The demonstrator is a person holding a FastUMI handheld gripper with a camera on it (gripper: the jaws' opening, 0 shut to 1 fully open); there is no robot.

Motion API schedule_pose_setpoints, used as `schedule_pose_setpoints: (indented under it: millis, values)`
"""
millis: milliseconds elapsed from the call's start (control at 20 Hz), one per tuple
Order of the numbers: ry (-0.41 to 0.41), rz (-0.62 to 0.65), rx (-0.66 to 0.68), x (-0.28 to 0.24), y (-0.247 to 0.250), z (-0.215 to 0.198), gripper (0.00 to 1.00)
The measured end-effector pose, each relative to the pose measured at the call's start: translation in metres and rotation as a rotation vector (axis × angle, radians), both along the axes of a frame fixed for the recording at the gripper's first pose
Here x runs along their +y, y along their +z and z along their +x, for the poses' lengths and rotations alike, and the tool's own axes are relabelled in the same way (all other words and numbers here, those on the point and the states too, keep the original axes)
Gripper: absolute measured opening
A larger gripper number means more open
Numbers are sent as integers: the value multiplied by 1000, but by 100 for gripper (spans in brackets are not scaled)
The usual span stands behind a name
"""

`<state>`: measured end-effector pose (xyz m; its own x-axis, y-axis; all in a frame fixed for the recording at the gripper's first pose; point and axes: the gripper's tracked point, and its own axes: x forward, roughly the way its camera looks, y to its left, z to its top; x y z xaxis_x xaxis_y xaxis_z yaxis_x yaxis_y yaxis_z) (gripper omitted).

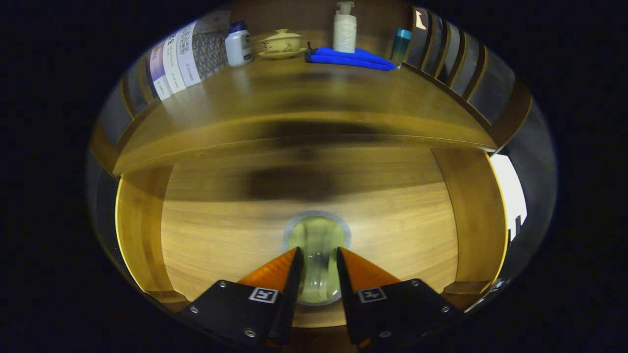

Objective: Pull open the drawer, take out the items inside it, and place them on the countertop above the cabinet.

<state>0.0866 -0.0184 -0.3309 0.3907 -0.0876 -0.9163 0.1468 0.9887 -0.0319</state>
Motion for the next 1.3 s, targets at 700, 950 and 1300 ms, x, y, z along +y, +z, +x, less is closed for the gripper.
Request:
schedule_pose_setpoints:
  millis: [700, 950, 1300]
  values:
    - [8, -51, -396, -3, 143, 40, 11]
    - [72, -80, -505, 3, 172, 108, 11]
    - [143, -99, -519, 1, 150, 184, 12]
